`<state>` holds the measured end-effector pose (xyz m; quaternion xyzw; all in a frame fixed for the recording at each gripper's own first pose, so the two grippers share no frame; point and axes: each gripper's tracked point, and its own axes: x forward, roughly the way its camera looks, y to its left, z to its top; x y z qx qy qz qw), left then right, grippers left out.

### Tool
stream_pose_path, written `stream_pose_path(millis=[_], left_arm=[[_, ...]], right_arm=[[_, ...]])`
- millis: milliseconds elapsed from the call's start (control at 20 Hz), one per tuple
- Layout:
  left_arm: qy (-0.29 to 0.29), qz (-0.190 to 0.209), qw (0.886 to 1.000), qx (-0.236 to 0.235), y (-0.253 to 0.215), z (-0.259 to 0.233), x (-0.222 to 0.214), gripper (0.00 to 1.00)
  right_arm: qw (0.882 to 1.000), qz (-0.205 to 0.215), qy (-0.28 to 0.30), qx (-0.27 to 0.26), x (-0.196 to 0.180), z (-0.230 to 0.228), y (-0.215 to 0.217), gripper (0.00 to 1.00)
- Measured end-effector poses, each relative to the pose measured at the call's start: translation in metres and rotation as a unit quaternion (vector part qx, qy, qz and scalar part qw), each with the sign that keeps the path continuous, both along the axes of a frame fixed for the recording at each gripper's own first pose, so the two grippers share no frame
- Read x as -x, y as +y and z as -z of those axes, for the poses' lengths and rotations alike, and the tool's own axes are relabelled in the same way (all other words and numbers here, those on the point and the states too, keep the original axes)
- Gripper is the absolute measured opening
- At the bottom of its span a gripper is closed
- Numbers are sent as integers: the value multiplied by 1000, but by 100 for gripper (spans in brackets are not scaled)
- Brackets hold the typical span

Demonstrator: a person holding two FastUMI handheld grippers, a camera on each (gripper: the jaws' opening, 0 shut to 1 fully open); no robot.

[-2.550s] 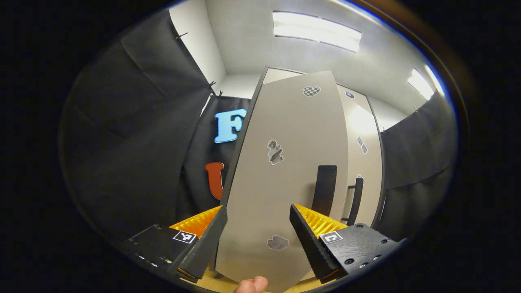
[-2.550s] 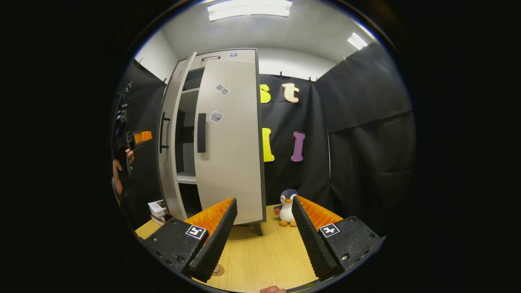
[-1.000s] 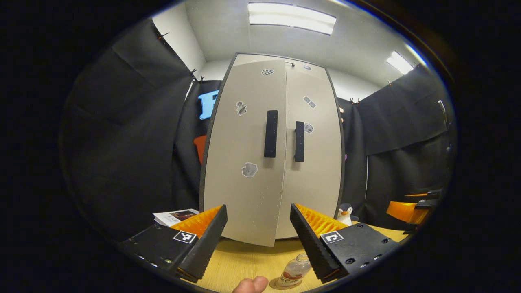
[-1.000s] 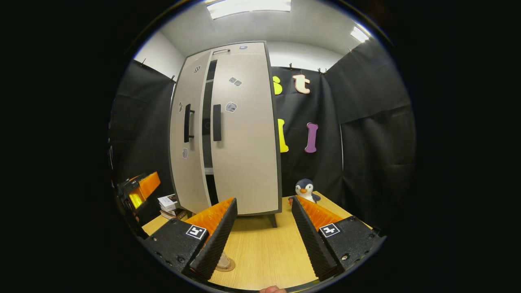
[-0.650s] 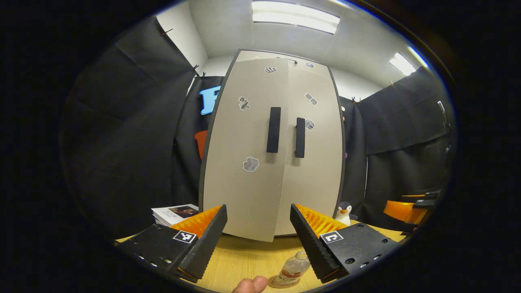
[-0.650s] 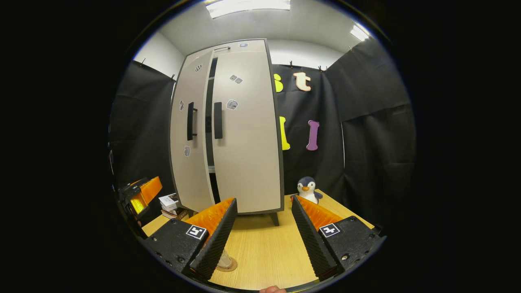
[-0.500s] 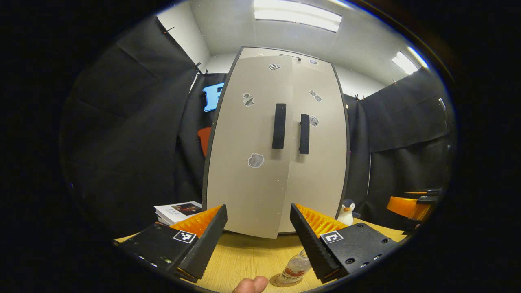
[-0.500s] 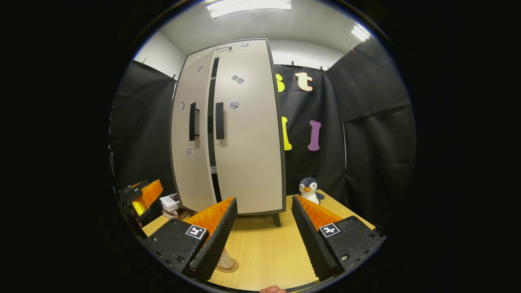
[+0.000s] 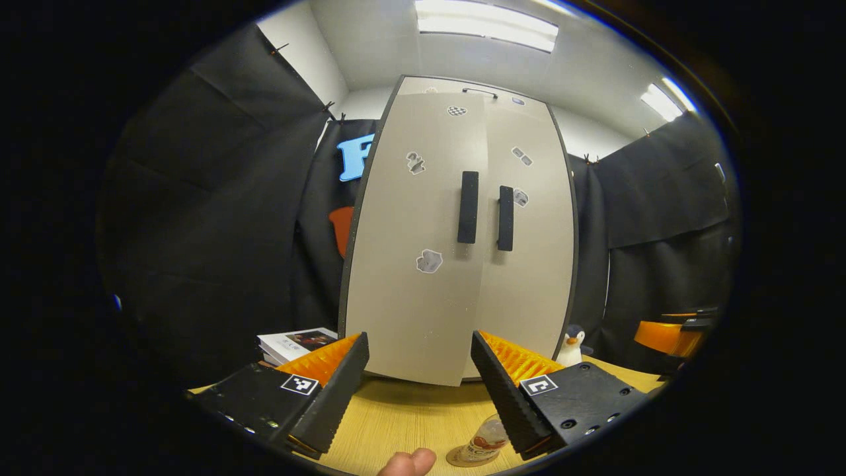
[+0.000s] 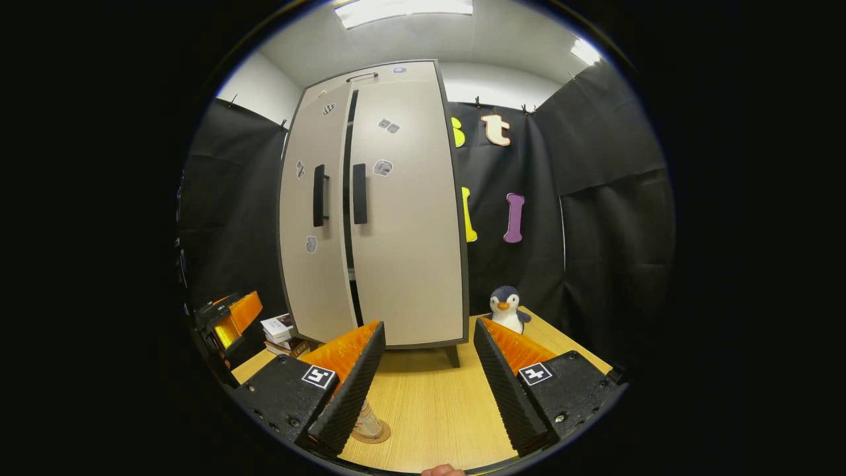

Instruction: Grasp the bottle in the cabinet with the left hand and place it on the coaster, then close the right door with the right hand and the left door with the left hand.

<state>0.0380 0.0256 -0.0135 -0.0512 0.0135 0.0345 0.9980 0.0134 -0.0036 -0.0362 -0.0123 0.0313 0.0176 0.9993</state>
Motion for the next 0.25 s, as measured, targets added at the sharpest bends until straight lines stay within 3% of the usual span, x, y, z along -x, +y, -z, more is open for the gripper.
stream_pose_path(millis=[50, 250], left_arm=[[2, -1, 1000, 0, 0, 1, -1, 99], [3, 1, 1000, -1, -1, 1, -1, 90]], right_arm=[[1000, 2, 2, 0, 0, 1, -1, 83], [1000, 9, 2, -4, 1, 1, -4, 83]])
